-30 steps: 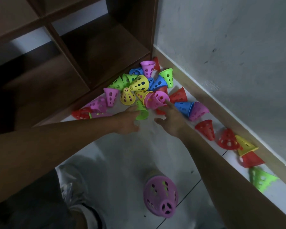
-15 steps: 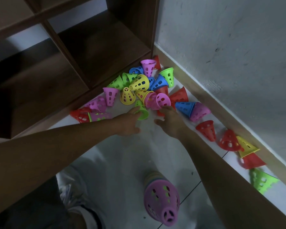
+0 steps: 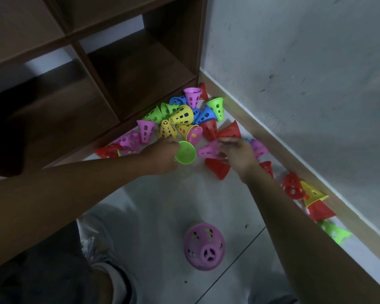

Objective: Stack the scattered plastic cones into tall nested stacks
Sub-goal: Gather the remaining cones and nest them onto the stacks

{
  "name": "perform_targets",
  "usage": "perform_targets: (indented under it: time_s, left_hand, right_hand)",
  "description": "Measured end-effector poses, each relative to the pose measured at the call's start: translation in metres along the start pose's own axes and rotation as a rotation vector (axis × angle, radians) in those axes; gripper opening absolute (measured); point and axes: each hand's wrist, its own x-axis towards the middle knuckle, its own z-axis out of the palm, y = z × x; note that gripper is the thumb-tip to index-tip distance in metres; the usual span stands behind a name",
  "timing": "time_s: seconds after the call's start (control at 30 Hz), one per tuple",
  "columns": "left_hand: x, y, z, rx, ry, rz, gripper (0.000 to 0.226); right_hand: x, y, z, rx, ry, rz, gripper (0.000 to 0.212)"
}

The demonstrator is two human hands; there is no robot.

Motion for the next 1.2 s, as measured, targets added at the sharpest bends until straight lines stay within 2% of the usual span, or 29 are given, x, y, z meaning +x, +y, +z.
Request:
perform_targets:
  time_s: [0.13, 0.23, 0.33, 0.43, 0.57, 0.67, 0.77, 0.83, 0.97, 1.03, 1.13, 1.2]
  left_hand:
    - [-0.014, 0.013, -0.010, 0.067, 0.056, 0.064, 0.050]
    - [-0.025, 0.020, -0.016, 0.060, 0.101, 0.116, 0.039]
    - [-0.040, 0.027, -0.022, 0.037, 0.077, 0.169, 0.024]
    - [-0.057, 0.033, -0.035, 0.054, 0.006, 0.204, 0.018]
    - [-0.075, 0.042, -0.057, 0.032, -0.073, 0.239, 0.030]
    - [-0.087, 0.044, -0.071, -0.030, -0.145, 0.230, 0.028]
    - [-0.098, 0.043, -0.089, -0.036, -0.213, 0.214, 0.027]
    - [-0.105, 0.045, -0.102, -0.029, -0.260, 0.223, 0.027]
    - [-0.116, 0.048, -0.126, 0.001, -0.265, 0.236, 0.009]
    - [-0.120, 0.048, -0.135, 0.006, -0.262, 0.242, 0.007]
    - [-0.124, 0.054, -0.148, 0.002, -0.261, 0.249, 0.010]
    - [-0.125, 0.058, -0.157, -0.049, -0.243, 0.231, 0.006]
  right_hand:
    - [-0.015, -0.014, -0.013, 0.186, 0.019, 0.072, 0.018]
    - [-0.032, -0.019, -0.023, 0.264, 0.022, 0.041, 0.014]
    - [-0.049, -0.022, -0.031, 0.371, 0.000, 0.002, 0.007]
    - [-0.062, -0.023, -0.042, 0.443, -0.139, -0.008, 0.007]
    - [-0.081, -0.025, -0.052, 0.564, -0.368, -0.004, 0.009]
    - [-0.098, -0.029, -0.053, 0.617, -0.582, -0.021, 0.011]
    - [-0.111, -0.033, -0.051, 0.639, -0.787, -0.037, 0.028]
    - [-0.120, -0.037, -0.049, 0.617, -0.899, -0.032, 0.041]
    - [-0.142, -0.044, -0.047, 0.495, -1.069, -0.023, 0.034]
    - [-0.149, -0.045, -0.045, 0.371, -1.068, -0.010, 0.036]
    - [-0.151, -0.042, -0.042, 0.219, -1.033, 0.028, 0.016]
    - [-0.153, -0.040, -0.041, 0.161, -1.035, 0.046, 0.013]
